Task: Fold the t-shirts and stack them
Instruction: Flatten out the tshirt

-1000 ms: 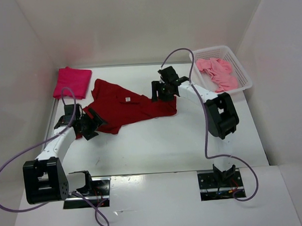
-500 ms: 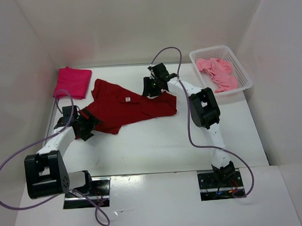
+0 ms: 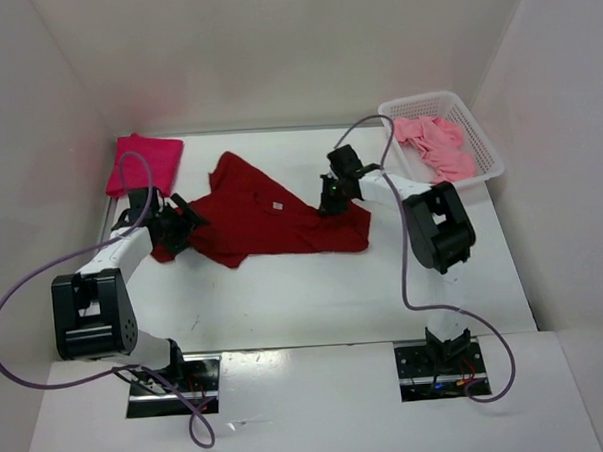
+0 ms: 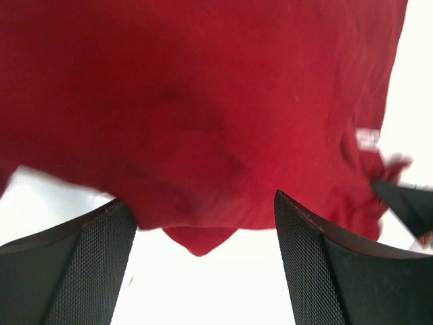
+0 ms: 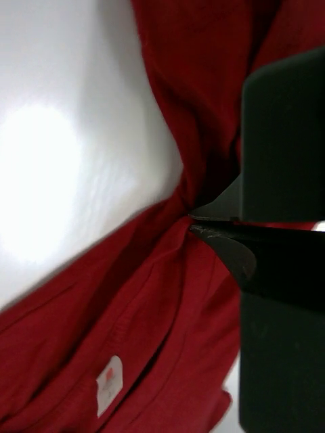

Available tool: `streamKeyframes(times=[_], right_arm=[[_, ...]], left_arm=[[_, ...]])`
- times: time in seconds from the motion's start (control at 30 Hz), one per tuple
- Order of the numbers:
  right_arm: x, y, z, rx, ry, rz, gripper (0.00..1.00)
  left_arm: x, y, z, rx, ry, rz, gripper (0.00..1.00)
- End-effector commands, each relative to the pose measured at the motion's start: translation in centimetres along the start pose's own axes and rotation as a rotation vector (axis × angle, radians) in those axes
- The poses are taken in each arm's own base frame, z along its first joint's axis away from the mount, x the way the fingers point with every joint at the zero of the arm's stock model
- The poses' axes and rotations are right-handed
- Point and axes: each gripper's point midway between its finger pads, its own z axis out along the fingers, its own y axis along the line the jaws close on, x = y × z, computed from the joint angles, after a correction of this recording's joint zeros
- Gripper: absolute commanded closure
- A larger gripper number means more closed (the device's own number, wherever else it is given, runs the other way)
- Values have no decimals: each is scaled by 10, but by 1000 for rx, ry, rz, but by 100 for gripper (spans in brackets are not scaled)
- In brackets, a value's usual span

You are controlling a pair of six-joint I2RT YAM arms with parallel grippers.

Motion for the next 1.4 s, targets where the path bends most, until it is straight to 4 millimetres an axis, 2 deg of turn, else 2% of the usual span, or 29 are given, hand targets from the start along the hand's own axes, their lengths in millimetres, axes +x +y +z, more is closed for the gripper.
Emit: streamKeyframes(times=[0.0,0.03,0.07,0.1,0.13,0.17,0.2,0.23,0.27,0.33,0.43,0.47,0.5,0.57,0.6,0.63,0.7,0.77,0.8,0.9,1.0,1.07,1.17,1.2,1.23,1.27,1.3,1.33,1.37], right_arm=[[13,-41,-55,142,-40,164,100],[23,-45,-62,159,-41,179,100],[26,-40,-84,147,-63,190,100],[54,-51,-87,171,-23,227,100],[65,-53,-95,176,-16,239,91],[63,-46,-116,147,-64,240,85],[79,-51,-122,158,-47,244,78],[79,-48,-133,152,-55,242,71],[76,-47,-140,153,-75,239,58],[50,-25,-158,78,-138,160,52],[7,21,-171,-44,-192,25,65],[-5,34,-171,-76,-211,-8,72],[-23,61,-181,-155,-237,-52,88],[-37,75,-167,-210,-226,-94,99],[-57,92,-177,-259,-270,-116,99],[-60,98,-165,-272,-248,-122,100],[-79,121,-173,-325,-279,-184,100],[-81,132,-159,-353,-236,-210,98],[-83,154,-165,-398,-247,-274,96],[-85,178,-159,-446,-248,-341,94],[-85,195,-142,-487,-226,-373,90],[-77,209,-131,-522,-187,-398,86],[-80,225,-101,-542,-168,-423,81],[-98,239,-111,-566,-218,-441,78],[-89,235,-73,-550,-165,-431,76],[-92,235,-63,-548,-162,-430,74],[-105,255,-82,-582,-217,-457,70],[-98,241,-37,-552,-174,-439,67],[-102,245,-38,-564,-188,-421,64]], left_arm=[[-6,-18,3,58,10,63,14],[-8,-23,2,74,10,78,14],[-12,-25,3,77,6,90,14],[-16,-29,1,81,0,101,14],[-20,-28,2,68,-8,111,14],[-23,-31,0,71,-13,126,14],[-29,-36,-4,76,-36,131,14],[-36,-39,-7,73,-52,144,14],[-34,-37,-7,65,-43,141,14],[-38,-35,-9,49,-67,153,14],[-37,-17,5,17,-48,114,19],[-40,-10,10,-3,-55,104,22],[-44,-6,18,-25,-59,91,24],[-53,4,26,-76,-93,89,30],[-62,15,32,-141,-129,77,33],[-73,12,33,-150,-162,80,33],[-80,20,45,-196,-166,75,31],[-99,7,54,-181,-185,79,22],[-94,18,72,-215,-143,71,22],[-99,24,91,-245,-125,67,22],[-99,12,102,-179,-99,89,26],[-88,4,107,-130,-56,95,43],[-71,-6,107,-83,-24,123,68],[-52,-14,102,-50,8,158,71],[-42,-18,99,-36,26,187,74],[-32,-24,95,-18,40,213,76],[-15,-42,88,26,62,261,78],[0,-43,85,39,90,295,78],[10,-51,80,60,101,315,79]])
